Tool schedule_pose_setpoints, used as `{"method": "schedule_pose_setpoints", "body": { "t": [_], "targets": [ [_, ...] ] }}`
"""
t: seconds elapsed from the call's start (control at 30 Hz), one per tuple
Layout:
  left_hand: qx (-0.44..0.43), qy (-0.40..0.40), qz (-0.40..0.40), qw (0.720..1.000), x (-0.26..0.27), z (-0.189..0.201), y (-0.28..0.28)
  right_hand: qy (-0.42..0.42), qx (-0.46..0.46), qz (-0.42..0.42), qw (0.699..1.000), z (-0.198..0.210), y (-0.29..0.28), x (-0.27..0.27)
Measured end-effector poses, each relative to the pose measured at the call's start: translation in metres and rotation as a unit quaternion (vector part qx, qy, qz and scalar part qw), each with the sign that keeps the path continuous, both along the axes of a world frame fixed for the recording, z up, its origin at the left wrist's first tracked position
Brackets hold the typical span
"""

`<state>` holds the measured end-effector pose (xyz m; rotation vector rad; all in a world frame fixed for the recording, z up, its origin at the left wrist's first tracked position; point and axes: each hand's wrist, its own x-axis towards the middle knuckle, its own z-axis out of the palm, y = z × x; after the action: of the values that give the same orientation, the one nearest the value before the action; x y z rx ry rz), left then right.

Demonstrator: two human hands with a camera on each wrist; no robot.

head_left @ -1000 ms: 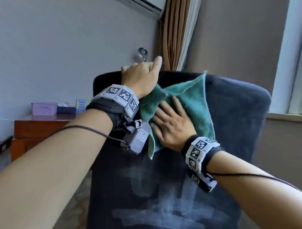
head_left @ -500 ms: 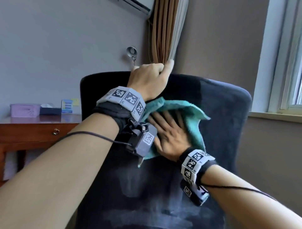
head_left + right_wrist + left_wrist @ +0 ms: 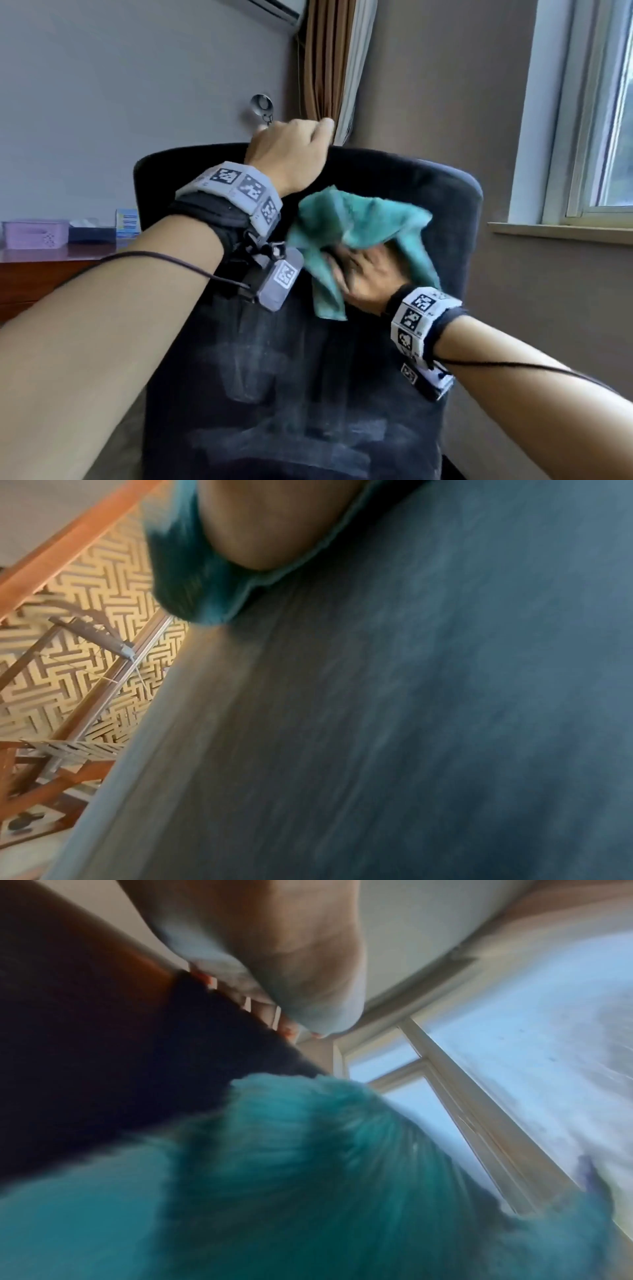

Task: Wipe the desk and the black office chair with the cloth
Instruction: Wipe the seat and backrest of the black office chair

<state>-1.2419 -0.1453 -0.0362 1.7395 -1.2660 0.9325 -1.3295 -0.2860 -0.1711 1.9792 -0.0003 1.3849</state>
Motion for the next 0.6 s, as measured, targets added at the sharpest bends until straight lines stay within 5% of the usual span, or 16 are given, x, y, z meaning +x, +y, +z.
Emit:
{"method": "schedule_pose_setpoints", "body": {
  "t": [0.07, 0.17, 0.3, 0.37, 0.47, 0.6],
  "targets": [
    [0.02, -0.02, -0.016, 0.999, -0.012, 0.0, -0.013, 0.025, -0.014, 0.019, 0.999, 0.014, -0.001, -0.009],
    [0.014, -0.003, -0.019, 1.0, -0.013, -0.003, -0.023, -0.118, 0.029, -0.034, 0.992, 0.052, -0.005, -0.031],
    [0.016, -0.001, -0.027, 1.0, -0.008, 0.0, -0.025, -0.311, 0.205, -0.102, 0.922, 0.045, -0.003, -0.028],
    [0.016, -0.001, -0.023, 1.0, -0.008, 0.002, -0.025, -0.269, 0.242, -0.112, 0.926, 0.008, -0.002, -0.017],
    [0.008, 0.01, -0.014, 1.0, -0.007, 0.001, -0.024, -0.083, 0.274, -0.153, 0.946, -0.02, -0.003, -0.025],
    [0.0, 0.02, -0.01, 1.0, -0.008, 0.002, -0.026, -0.14, 0.27, -0.137, 0.943, 0.05, -0.012, -0.055]
  ]
}}
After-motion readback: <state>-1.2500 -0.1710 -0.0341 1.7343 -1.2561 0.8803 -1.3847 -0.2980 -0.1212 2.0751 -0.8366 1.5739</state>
